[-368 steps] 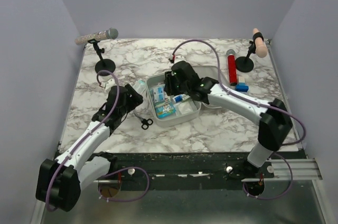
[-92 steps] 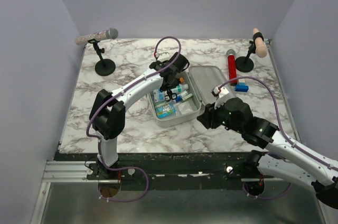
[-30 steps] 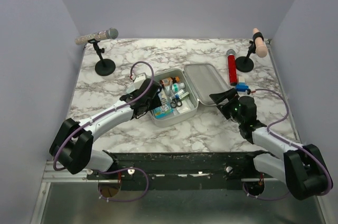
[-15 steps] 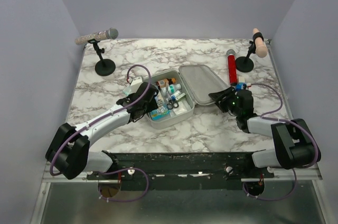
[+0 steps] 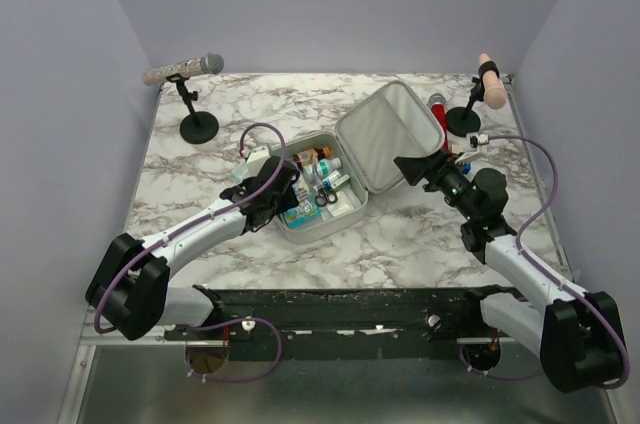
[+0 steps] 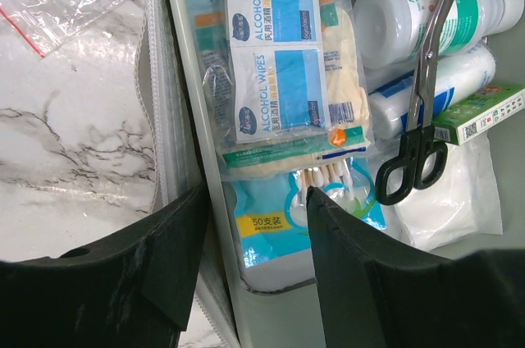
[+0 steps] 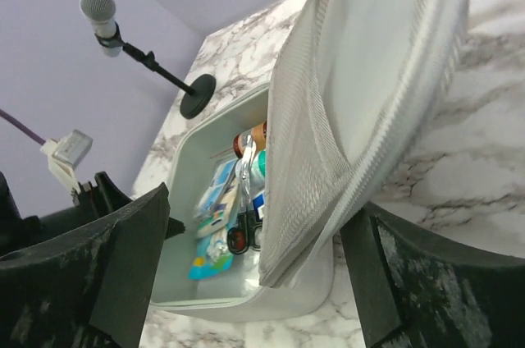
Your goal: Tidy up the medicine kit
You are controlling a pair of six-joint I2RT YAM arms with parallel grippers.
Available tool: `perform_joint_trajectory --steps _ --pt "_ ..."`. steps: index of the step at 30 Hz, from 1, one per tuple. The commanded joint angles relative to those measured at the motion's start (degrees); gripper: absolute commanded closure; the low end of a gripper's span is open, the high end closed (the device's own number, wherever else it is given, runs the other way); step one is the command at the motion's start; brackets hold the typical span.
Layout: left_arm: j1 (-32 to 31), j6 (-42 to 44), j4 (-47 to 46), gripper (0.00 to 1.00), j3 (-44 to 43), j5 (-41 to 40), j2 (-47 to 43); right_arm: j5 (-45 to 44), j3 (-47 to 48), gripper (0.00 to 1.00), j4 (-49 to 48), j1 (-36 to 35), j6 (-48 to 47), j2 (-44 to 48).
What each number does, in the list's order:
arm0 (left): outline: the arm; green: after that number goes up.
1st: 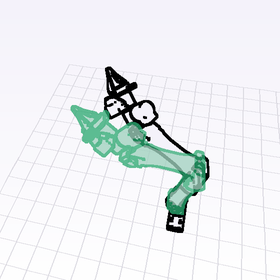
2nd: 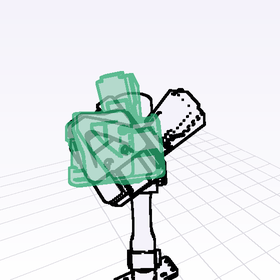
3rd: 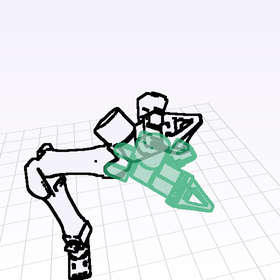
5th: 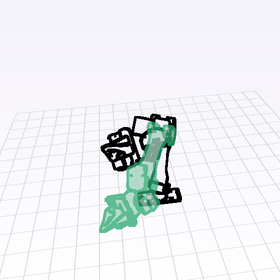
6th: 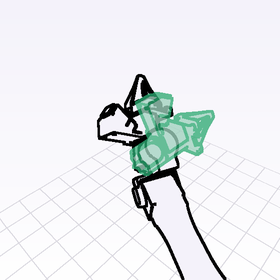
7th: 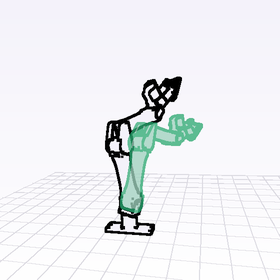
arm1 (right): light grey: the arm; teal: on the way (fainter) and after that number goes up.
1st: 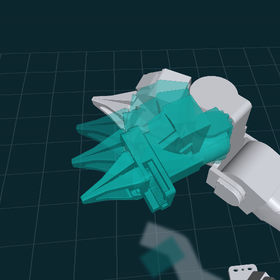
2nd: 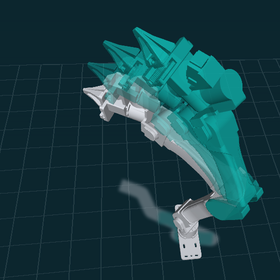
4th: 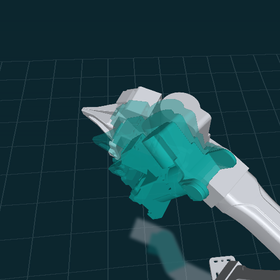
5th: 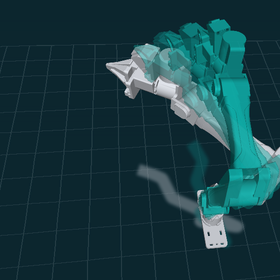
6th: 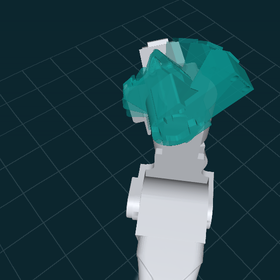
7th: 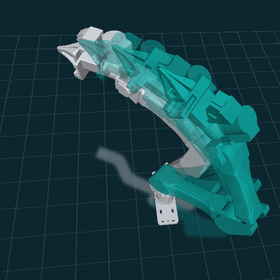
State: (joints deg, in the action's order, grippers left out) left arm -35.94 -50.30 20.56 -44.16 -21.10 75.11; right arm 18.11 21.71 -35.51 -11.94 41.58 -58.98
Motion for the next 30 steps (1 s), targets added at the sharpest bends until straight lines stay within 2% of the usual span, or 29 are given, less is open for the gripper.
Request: perform_joint_trajectory --steps 1,7,14,17,21,25,28,30 --pt "0.7 1.4 6.3 0.36 2.4 -0.7 1.7 2.0 2.5 0.08 1.6 0.1 -6.9 2.8" --pt "0.6 1.7 6.3 0.36 2.5 -0.3 1.4 5.3 8.2 0.07 2.1 0.1 -5.6 -0.3" --pt "0.6 1.9 6.3 0.36 2.7 -0.3 -0.3 2.9 15.0 0.06 6.5 0.1 -4.0 -3.2" --pt "0.6 1.9 5.9 0.36 2.9 -0.2 -1.3 4.0 20.3 0.20 12.4 0.1 -5.5 -6.5" --pt "0.6 1.8 6.2 0.36 2.1 -0.3 -2.8 5.4 24.3 0.50 18.8 0.1 -7.2 -9.2" --pt "0.7 2.0 8.1 0.35 -0.5 -1.2 -5.8 4.5 25.5 0.66 22.9 0.1 -8.7 -7.6" --pt "1.1 2.3 9.5 0.30 -2.7 -1.7 -8.0 3.3 26.0 0.78 26.8 0.1 -10.2 -5.5" --pt "2.1 2.5 10.9 0.27 -4.2 -1.6 -8.8 1.6 25.6 0.81 29.4 0.1 -11.0 -3.5"
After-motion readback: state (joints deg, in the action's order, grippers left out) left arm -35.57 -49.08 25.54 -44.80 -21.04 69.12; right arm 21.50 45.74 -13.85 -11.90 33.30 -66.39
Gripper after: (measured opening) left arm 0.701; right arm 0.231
